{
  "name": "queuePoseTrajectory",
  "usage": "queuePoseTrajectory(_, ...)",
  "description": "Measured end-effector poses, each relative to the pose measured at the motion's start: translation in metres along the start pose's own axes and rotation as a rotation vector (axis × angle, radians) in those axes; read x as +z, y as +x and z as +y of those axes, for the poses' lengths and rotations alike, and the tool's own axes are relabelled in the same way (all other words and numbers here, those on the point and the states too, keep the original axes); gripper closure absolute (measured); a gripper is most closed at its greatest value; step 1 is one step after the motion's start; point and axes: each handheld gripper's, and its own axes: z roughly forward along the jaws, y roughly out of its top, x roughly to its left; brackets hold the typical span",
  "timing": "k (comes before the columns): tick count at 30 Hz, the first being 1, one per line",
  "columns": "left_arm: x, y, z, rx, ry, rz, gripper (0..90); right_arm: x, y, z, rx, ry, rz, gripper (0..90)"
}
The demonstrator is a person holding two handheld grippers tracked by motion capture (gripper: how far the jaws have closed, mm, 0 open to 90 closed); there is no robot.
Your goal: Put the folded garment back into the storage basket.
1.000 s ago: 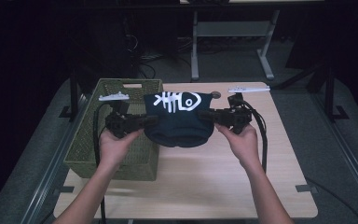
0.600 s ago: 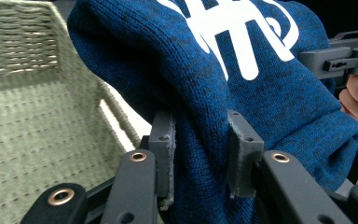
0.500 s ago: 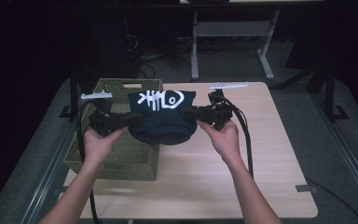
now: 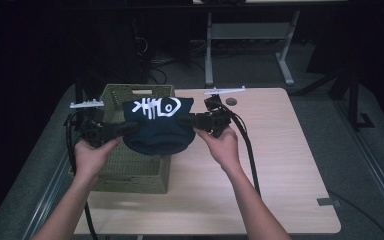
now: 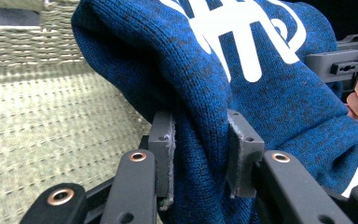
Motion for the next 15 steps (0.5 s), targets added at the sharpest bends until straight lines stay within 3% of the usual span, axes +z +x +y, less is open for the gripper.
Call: queuePoseTrajectory(15, -0.019, 0.027, -0.011, -0.038, -0.001, 0.048, 67.3, 0.042, 0.011, 0.002, -0.007, 0.03, 0.023, 71.6)
